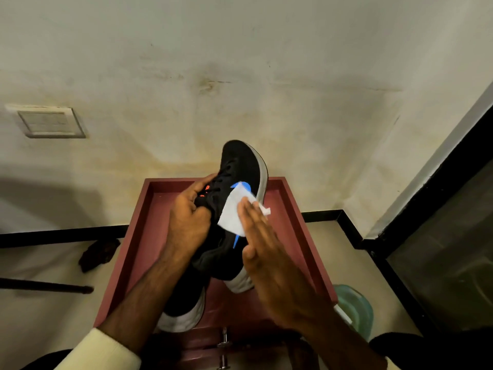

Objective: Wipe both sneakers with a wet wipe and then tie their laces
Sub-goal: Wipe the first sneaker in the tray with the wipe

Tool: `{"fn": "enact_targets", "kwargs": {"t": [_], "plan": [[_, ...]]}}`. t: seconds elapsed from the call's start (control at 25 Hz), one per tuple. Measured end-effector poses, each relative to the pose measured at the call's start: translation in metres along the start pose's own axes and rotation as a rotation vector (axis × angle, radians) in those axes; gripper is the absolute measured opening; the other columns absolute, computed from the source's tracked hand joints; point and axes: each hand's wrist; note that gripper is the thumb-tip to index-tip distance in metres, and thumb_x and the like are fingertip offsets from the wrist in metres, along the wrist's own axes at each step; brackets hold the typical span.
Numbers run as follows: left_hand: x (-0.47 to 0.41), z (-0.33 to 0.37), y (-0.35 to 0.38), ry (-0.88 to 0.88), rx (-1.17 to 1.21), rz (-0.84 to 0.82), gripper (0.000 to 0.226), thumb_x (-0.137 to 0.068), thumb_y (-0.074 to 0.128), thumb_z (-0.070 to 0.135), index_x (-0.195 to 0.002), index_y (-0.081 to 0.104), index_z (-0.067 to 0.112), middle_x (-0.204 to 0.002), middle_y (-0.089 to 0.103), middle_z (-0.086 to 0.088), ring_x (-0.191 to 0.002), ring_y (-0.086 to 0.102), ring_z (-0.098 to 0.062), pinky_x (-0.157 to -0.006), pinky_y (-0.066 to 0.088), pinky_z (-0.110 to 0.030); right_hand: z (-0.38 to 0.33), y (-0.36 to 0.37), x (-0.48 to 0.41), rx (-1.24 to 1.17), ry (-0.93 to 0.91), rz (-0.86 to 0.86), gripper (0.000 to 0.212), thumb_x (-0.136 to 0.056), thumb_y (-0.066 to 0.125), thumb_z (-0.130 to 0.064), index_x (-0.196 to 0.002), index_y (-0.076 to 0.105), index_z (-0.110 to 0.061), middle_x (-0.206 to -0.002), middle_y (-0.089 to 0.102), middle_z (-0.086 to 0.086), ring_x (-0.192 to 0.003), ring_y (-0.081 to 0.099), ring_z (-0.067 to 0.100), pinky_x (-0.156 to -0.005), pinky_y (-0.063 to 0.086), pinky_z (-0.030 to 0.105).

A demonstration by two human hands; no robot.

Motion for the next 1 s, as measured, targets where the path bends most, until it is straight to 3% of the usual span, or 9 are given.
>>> {"fn": "enact_targets", "kwargs": {"t": [0.24,0.4,0.48,0.6,0.8,0.92,1.0], "plan": [[-0.005,0.003,-0.01,-0.073,-0.057,0.081,0.052,-0.091,0.053,-0.013,-0.131,0.07,0.017,-0.108,0.075,0.015,-0.103,0.074,-0.007,-0.088,0.06,-0.025,-0.011,0.008,0.018,0.227,-0.166,-0.109,0.084,-0.1,0.007,-0.073,-0.168,0.0,-0.024,-0.176,-0.008,-0.015,-0.162,-0.006,0.006,-0.132,0.009,0.039],[0.012,0.012,0.006,0.038,-0.176,-0.054,0.066,-0.08,0.05,-0.01,-0.131,0.068,0.029,-0.114,0.073,0.021,-0.109,0.069,0.001,-0.091,0.056,-0.019,-0.001,0.004,-0.003,0.167,-0.036,-0.012,0.082,-0.098,0.007,-0.076,-0.167,-0.007,-0.033,-0.173,-0.015,-0.022,-0.16,-0.013,-0.001,-0.133,0.008,0.044],[0.013,0.011,0.014,0.043,-0.219,-0.075,0.07,-0.079,0.049,-0.012,-0.132,0.067,0.031,-0.116,0.073,0.02,-0.111,0.069,-0.001,-0.094,0.056,-0.023,0.002,0.0,-0.013,0.147,-0.005,0.035,0.084,-0.097,0.005,-0.078,-0.167,-0.007,-0.032,-0.173,-0.015,-0.022,-0.159,-0.014,-0.002,-0.133,0.006,0.044],[0.005,0.001,0.012,-0.038,-0.153,-0.027,0.06,-0.086,0.054,-0.01,-0.128,0.07,0.029,-0.111,0.078,0.012,-0.101,0.074,-0.008,-0.09,0.062,-0.037,-0.007,0.013,0.002,0.176,-0.036,-0.032,0.084,-0.098,0.008,-0.076,-0.166,-0.01,-0.03,-0.173,-0.017,-0.02,-0.16,-0.015,0.001,-0.133,0.007,0.043],[-0.005,0.002,0.002,-0.238,-0.063,0.138,0.048,-0.088,0.051,-0.006,-0.122,0.075,0.019,-0.103,0.078,0.005,-0.101,0.075,-0.02,-0.093,0.06,-0.04,-0.007,0.048,0.034,0.513,-0.255,0.091,0.09,-0.101,0.025,-0.071,-0.167,0.015,-0.01,-0.177,0.009,0.004,-0.164,0.007,0.019,-0.131,0.021,0.041],[-0.001,-0.007,0.008,-0.368,-0.028,0.144,0.033,-0.089,0.06,0.006,-0.109,0.079,0.024,-0.089,0.081,0.003,-0.087,0.078,-0.027,-0.082,0.063,-0.054,-0.006,0.043,0.022,0.593,-0.231,0.223,0.086,-0.103,0.025,-0.069,-0.165,0.023,-0.01,-0.175,0.018,0.005,-0.163,0.014,0.019,-0.131,0.02,0.04],[0.003,-0.004,0.014,-0.396,-0.066,0.113,0.032,-0.088,0.059,0.015,-0.109,0.078,0.028,-0.085,0.081,0.005,-0.082,0.078,-0.026,-0.076,0.064,-0.054,-0.001,0.023,0.004,0.627,-0.145,0.339,0.079,-0.106,0.025,-0.063,-0.164,0.028,-0.01,-0.172,0.028,0.005,-0.161,0.023,0.019,-0.13,0.023,0.04]]}}
Point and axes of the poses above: each hand's wrist, its own x-axis away from the middle knuckle, its own y-axis out of the palm, z = x × y
